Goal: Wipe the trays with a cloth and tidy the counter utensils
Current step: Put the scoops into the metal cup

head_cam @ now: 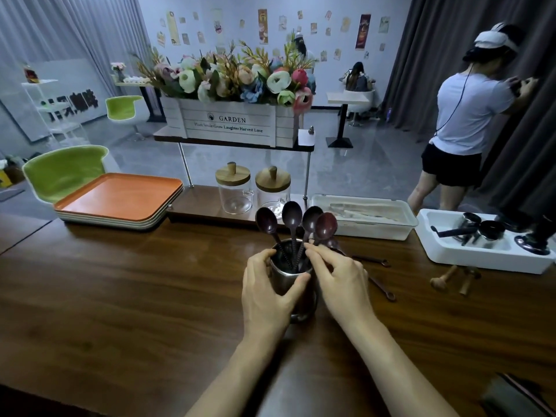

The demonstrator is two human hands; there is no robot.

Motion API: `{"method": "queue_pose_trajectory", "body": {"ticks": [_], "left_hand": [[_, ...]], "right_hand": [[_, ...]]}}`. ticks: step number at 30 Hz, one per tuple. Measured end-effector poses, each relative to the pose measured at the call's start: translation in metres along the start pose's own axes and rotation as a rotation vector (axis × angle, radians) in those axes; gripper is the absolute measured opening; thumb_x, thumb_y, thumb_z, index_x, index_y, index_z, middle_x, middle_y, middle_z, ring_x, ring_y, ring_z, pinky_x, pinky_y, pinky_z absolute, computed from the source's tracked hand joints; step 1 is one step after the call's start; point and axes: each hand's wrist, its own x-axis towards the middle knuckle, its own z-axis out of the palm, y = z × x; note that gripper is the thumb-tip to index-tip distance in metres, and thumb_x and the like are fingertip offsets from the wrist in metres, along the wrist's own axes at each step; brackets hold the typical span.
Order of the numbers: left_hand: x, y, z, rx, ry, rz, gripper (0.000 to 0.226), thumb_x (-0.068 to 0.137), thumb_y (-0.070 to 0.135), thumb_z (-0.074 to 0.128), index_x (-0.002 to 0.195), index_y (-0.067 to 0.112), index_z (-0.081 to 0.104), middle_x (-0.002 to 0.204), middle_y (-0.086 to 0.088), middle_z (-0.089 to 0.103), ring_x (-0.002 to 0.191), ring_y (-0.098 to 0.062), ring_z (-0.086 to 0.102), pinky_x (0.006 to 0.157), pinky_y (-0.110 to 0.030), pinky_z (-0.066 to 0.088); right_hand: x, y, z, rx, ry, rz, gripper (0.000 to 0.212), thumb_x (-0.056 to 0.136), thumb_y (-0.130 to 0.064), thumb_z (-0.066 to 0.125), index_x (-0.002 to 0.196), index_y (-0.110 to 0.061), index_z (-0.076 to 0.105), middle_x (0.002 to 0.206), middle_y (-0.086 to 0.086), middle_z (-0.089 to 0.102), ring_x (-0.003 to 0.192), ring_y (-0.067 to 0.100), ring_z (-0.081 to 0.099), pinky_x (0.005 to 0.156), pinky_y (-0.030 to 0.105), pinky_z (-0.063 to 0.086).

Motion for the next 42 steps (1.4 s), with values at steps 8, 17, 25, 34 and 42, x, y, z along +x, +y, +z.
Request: {"method": "queue_pose_trajectory", "body": {"ticks": [8,17,25,34,42], "left_hand": [[0.004,-0.010,0.000,-0.022,-0.030,0.028,0.069,0.072,0.067,0.075,0.128,0.036,0.048,0.115,0.021,0.051,0.108,-0.010,0.056,0.089,-0.033,0.052],[0.002,-0.009,0.000,0.024,-0.035,0.058,0.069,0.077,0.064,0.068,0.136,0.033,0.052,0.122,0.015,0.052,0.112,-0.011,0.054,0.093,-0.031,0.048],[0.000,0.003,-0.006,0.047,-0.060,0.005,0.069,0.079,0.067,0.066,0.140,0.037,0.054,0.123,0.022,0.051,0.116,-0.006,0.058,0.095,-0.035,0.052],[-0.016,0.019,0.003,0.166,0.013,-0.037,0.062,0.073,0.070,0.069,0.123,0.035,0.056,0.118,0.016,0.050,0.109,-0.012,0.058,0.091,-0.036,0.052],[-0.022,0.028,0.011,0.228,-0.009,-0.069,0.068,0.073,0.067,0.071,0.131,0.034,0.055,0.132,0.014,0.046,0.120,-0.012,0.050,0.093,-0.028,0.041]], "right_hand": [[-0.007,0.009,-0.007,0.467,-0.171,0.178,0.022,0.098,-0.023,0.061,0.110,-0.033,0.077,0.126,-0.015,0.065,0.125,-0.005,0.053,0.107,0.025,0.043],[0.007,0.066,-0.019,0.038,0.067,0.308,0.028,0.094,-0.017,0.065,0.114,-0.033,0.074,0.099,-0.024,0.069,0.104,-0.001,0.063,0.083,0.011,0.043],[0.038,0.103,-0.009,-0.221,-0.158,0.312,0.032,0.095,-0.015,0.059,0.113,-0.037,0.073,0.112,-0.010,0.073,0.110,0.019,0.065,0.086,0.029,0.049],[0.038,0.086,-0.027,0.353,-0.237,0.320,0.042,0.093,0.003,0.055,0.110,-0.031,0.074,0.098,-0.003,0.075,0.086,0.011,0.070,0.073,0.023,0.052],[0.032,0.036,-0.072,0.716,-0.183,0.267,0.024,0.096,-0.006,0.061,0.112,-0.018,0.073,0.095,0.000,0.078,0.083,0.007,0.071,0.067,0.019,0.055]]}}
